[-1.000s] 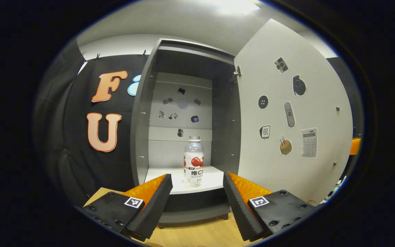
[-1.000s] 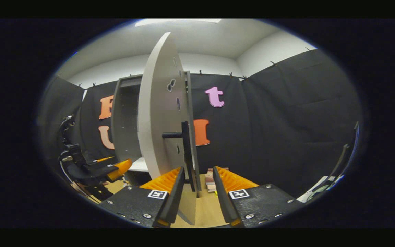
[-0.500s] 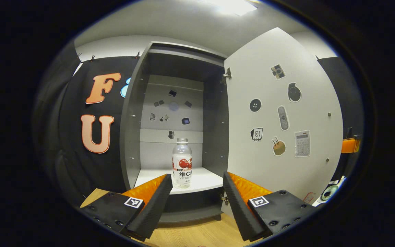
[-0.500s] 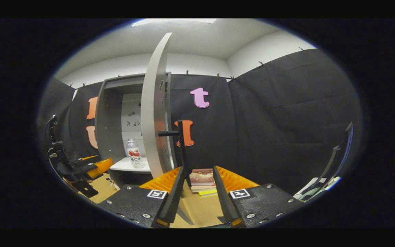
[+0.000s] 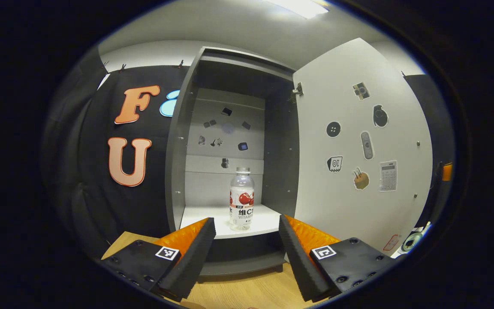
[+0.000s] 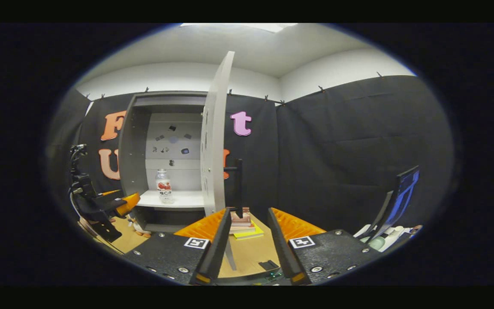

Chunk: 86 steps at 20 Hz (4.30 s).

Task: Open the cabinet door with the right hand, grasp the bottle in the cabinet with the left hand and place it on the coaster, then close the cabinet door with the right hand.

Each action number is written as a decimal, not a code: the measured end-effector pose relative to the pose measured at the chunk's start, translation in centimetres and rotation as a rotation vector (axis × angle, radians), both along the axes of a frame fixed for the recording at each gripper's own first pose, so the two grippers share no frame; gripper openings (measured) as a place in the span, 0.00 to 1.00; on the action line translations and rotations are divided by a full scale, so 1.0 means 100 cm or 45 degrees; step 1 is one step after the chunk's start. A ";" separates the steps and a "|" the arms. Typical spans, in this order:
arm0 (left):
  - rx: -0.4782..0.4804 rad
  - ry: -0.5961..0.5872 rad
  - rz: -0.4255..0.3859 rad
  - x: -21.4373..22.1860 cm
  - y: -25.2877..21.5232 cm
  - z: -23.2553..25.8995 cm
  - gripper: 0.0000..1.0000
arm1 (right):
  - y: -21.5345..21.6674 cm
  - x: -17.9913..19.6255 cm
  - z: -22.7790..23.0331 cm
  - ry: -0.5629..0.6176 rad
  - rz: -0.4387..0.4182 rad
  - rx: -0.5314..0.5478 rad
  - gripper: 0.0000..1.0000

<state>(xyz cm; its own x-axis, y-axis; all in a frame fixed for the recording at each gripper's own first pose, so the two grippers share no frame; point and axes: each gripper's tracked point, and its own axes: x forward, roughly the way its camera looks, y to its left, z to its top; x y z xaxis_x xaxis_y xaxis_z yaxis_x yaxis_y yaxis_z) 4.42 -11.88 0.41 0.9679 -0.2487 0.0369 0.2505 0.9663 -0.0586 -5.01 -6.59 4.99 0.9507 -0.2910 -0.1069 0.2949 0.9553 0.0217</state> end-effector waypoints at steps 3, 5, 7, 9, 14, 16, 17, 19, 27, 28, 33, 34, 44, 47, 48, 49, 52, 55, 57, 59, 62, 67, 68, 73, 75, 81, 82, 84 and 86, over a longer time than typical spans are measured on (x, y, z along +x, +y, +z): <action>0.009 0.005 -0.020 0.004 0.007 -0.002 0.96 | 0.034 0.002 -0.005 0.015 0.021 0.009 0.58; 0.009 0.003 -0.031 0.008 0.014 -0.002 0.99 | 0.054 0.008 -0.012 0.038 0.044 0.003 0.61; 0.023 0.000 -0.039 0.010 0.021 -0.002 0.96 | 0.076 0.018 -0.015 0.042 0.078 0.010 0.72; 0.037 -0.012 -0.048 0.015 0.026 -0.001 0.96 | 0.099 0.032 -0.015 0.027 0.121 0.025 0.78; 0.067 -0.033 -0.067 0.040 0.028 0.000 0.96 | 0.132 0.069 -0.015 -0.010 0.175 0.043 0.89; 0.079 -0.039 -0.074 0.055 0.025 -0.005 0.96 | 0.139 0.091 -0.020 -0.014 0.180 0.052 0.97; 0.080 -0.039 -0.079 0.062 0.022 -0.007 0.96 | 0.142 0.101 -0.023 -0.016 0.179 0.047 0.89; 0.079 -0.027 -0.096 0.082 0.014 -0.015 0.96 | 0.146 0.123 -0.029 -0.016 0.176 0.045 0.93; 0.088 -0.026 -0.139 0.163 -0.021 -0.032 0.96 | 0.156 0.171 -0.039 -0.005 0.170 0.034 0.93; 0.089 -0.015 -0.147 0.170 -0.025 -0.036 0.99 | 0.156 0.173 -0.040 0.000 0.170 0.032 0.89; 0.087 -0.011 -0.159 0.197 -0.041 -0.042 0.96 | 0.156 0.179 -0.045 0.026 0.163 0.030 0.89; 0.092 -0.007 -0.159 0.201 -0.043 -0.046 0.96 | 0.156 0.180 -0.045 0.028 0.163 0.026 0.93; 0.096 -0.003 -0.129 0.223 -0.047 -0.054 0.86 | 0.154 0.179 -0.048 0.045 0.178 0.000 0.93; 0.095 0.002 -0.138 0.223 -0.047 -0.054 0.83 | 0.152 0.177 -0.049 0.045 0.192 0.011 0.93; 0.085 -0.005 -0.141 0.221 -0.047 -0.052 0.82 | 0.153 0.175 -0.049 0.044 0.201 0.015 0.93; 0.075 -0.019 -0.141 0.217 -0.045 -0.049 0.80 | 0.154 0.174 -0.050 0.045 0.212 0.015 0.93; 0.048 -0.078 -0.141 0.200 -0.036 -0.034 0.80 | 0.157 0.171 -0.051 0.053 0.243 0.003 0.97; 0.027 -0.123 -0.140 0.173 -0.026 -0.028 0.82 | 0.166 0.169 -0.053 0.056 0.293 -0.003 0.93; 0.024 -0.137 -0.128 0.151 -0.014 -0.029 0.80 | 0.172 0.169 -0.056 0.060 0.329 -0.002 0.93; 0.020 -0.131 -0.111 0.127 0.001 -0.036 0.80 | 0.177 0.167 -0.057 0.048 0.352 -0.004 0.93; 0.023 -0.097 -0.061 0.085 0.028 -0.057 0.80 | 0.182 0.166 -0.059 0.018 0.375 -0.031 0.97; 0.115 -0.022 0.041 0.021 0.074 -0.114 0.80 | 0.195 0.157 -0.068 0.009 0.461 -0.047 0.93; 0.124 -0.001 0.052 0.011 0.082 -0.127 0.80 | 0.195 0.156 -0.069 0.007 0.463 -0.040 0.93; 0.165 0.052 0.044 -0.025 0.104 -0.183 0.80 | 0.196 0.146 -0.066 -0.058 0.356 -0.112 0.97; 0.163 0.087 0.031 -0.039 0.110 -0.207 0.80 | 0.200 0.139 -0.064 -0.072 0.316 -0.139 0.93; 0.163 0.172 0.040 -0.066 0.130 -0.267 0.80 | 0.214 0.128 -0.069 -0.067 0.279 -0.110 0.94; 0.152 0.164 0.050 -0.068 0.134 -0.272 0.80 | 0.216 0.126 -0.070 -0.062 0.282 -0.114 0.94; 0.138 0.154 0.054 -0.068 0.137 -0.284 0.80 | 0.219 0.123 -0.076 -0.034 0.284 -0.125 0.94; 0.125 0.162 0.070 -0.068 0.144 -0.297 0.81 | 0.224 0.117 -0.079 -0.017 0.292 -0.120 0.95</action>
<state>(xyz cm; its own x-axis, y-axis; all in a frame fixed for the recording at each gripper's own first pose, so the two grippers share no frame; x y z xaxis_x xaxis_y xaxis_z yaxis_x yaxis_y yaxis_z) -2.37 2.51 -29.26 0.9754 -0.1918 -0.1084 0.1939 0.9810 0.0089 6.65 15.82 -2.93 0.9942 -0.0752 -0.0767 0.0700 0.9952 -0.0682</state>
